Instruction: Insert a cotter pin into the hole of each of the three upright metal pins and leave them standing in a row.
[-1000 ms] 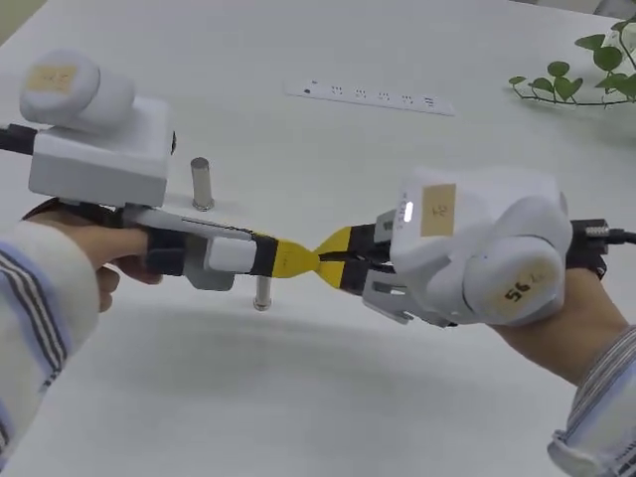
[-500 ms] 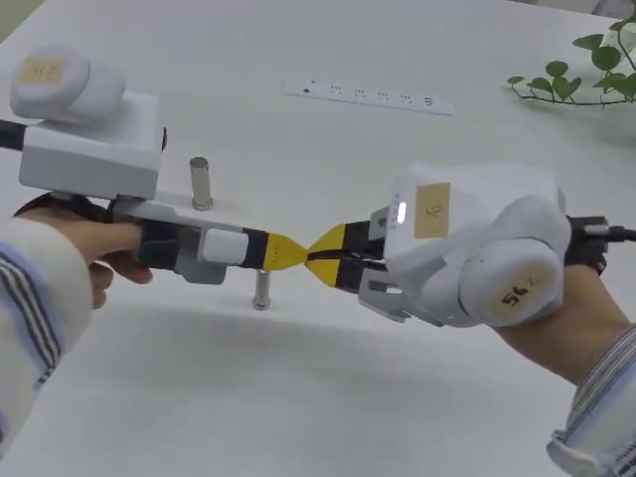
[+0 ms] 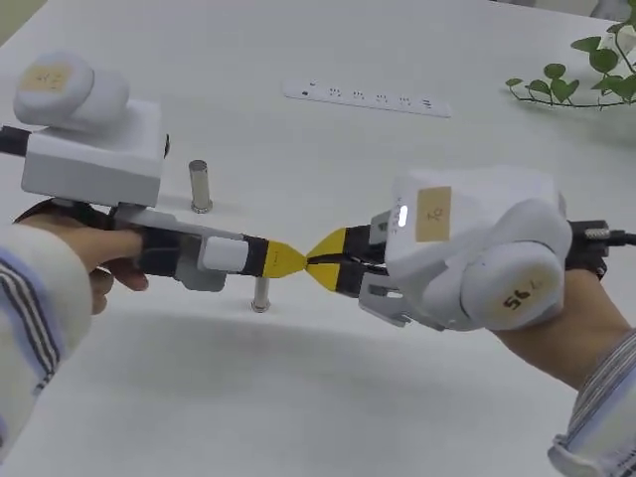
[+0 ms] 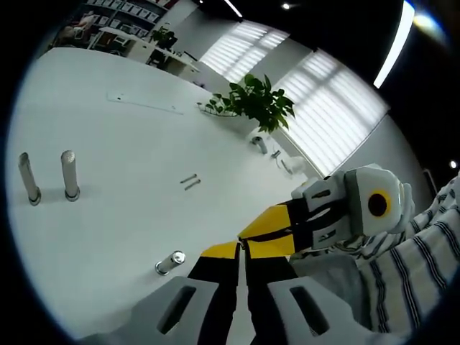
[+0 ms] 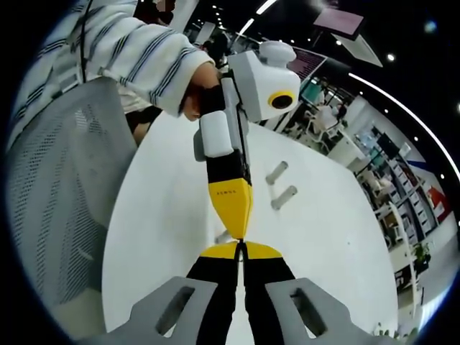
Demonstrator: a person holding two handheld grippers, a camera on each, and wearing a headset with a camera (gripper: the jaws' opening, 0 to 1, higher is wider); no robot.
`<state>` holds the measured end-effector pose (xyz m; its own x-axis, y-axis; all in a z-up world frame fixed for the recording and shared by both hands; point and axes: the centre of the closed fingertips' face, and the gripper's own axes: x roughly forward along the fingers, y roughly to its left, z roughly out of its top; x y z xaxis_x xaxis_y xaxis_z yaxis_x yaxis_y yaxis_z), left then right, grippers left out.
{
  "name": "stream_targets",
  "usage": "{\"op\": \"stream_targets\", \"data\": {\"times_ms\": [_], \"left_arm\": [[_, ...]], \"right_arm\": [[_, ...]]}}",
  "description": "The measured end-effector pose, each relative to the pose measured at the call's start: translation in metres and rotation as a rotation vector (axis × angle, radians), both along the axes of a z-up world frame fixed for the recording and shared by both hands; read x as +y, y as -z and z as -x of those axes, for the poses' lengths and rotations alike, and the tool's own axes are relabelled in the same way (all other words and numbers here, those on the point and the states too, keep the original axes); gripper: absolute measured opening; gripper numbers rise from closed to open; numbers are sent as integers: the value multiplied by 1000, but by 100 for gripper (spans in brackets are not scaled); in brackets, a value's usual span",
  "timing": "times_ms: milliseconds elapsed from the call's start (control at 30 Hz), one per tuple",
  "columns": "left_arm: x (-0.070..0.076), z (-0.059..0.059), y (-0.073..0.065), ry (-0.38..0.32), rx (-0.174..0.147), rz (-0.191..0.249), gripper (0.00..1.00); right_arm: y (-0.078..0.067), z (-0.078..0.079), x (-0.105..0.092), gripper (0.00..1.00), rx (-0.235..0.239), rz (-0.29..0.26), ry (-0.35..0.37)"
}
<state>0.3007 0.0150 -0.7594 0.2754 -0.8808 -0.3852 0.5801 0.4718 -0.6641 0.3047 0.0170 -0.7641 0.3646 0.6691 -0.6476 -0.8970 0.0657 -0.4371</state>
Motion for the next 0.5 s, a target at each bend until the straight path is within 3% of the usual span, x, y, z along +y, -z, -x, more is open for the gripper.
{"op": "stream_targets", "data": {"times_ms": [133, 300, 367, 500], "left_arm": [[1, 1, 0, -13, 31, 2, 0], [2, 2, 1, -5, -4, -22, 0], [2, 1, 1, -11, 9, -20, 0], [3, 2, 1, -7, 3, -27, 0]], "right_arm": [[0, 1, 1, 2, 2, -4, -5], [0, 3, 2, 2, 6, -5, -12], [0, 3, 2, 2, 8, -5, -14], [0, 4, 2, 3, 3, -5, -36]]}}
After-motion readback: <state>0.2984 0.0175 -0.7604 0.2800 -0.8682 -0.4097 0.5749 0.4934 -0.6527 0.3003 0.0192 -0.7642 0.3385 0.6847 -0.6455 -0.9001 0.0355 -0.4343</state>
